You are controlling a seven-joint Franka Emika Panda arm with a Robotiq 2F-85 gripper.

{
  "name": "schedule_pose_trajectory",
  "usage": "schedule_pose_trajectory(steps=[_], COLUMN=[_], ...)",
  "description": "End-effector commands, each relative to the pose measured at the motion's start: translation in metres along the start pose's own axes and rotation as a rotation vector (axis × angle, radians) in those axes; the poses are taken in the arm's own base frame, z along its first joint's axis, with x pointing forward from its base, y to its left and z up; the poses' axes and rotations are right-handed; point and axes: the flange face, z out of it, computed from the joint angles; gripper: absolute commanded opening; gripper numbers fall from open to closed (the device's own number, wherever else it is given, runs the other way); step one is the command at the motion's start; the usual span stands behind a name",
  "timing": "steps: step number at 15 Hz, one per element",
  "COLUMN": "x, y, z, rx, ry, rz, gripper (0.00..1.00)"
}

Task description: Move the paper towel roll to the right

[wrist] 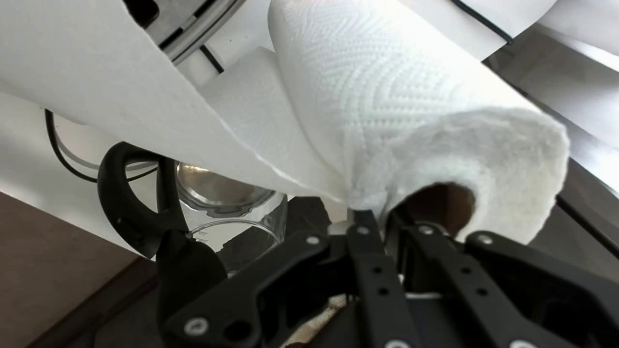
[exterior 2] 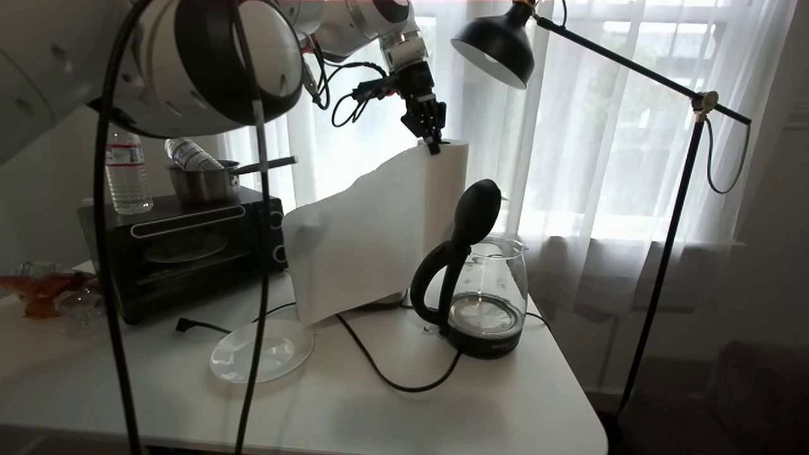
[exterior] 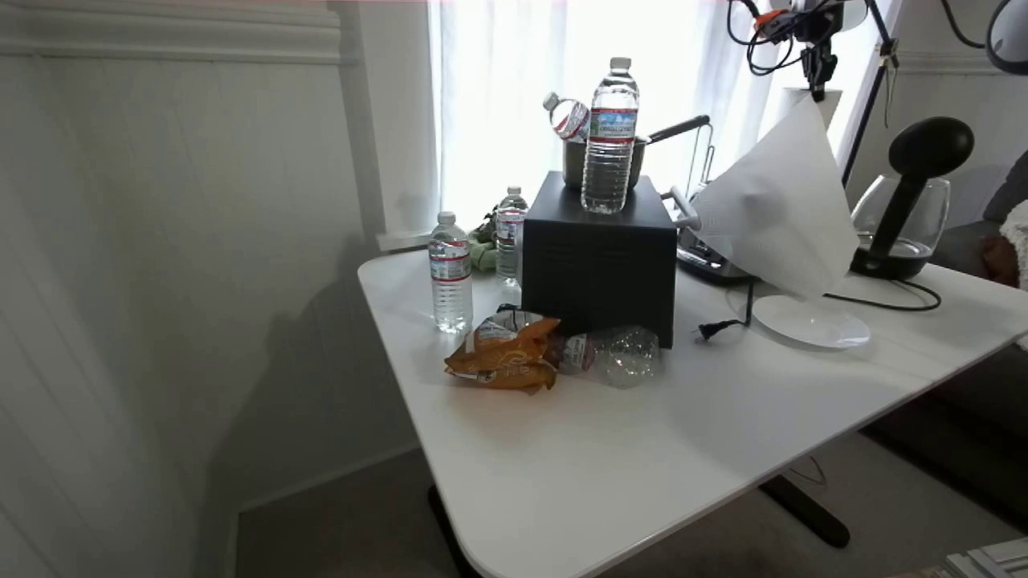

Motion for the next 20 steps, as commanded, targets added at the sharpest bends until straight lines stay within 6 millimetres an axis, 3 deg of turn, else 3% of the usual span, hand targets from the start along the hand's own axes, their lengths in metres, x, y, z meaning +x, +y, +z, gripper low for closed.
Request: schedule_pose_trajectory(steps=[1, 7, 8, 9, 12, 18, 20], x=[-0.015, -0.043, -0.044, -0.043, -0.031, 0.008, 0.016], y=[-0.004, -0.006, -0.007, -0.008, -0.013, -0.022, -0.019], z=[0.027, 0.075, 0.074, 0.071, 0.057, -0.008, -0.029], rx=[0.013, 0.023, 0.039, 0.042, 0.071, 0.149, 0.160], ry=[0.005, 0.003, 0.006, 0.000, -0.020, -0.115, -0.159], rz=[0.010, -0.027, -0.032, -0.034, -0.032, -0.161, -0.272], gripper=[0.03, 0.03, 0.07, 0.36, 0.49, 0.92, 0.99])
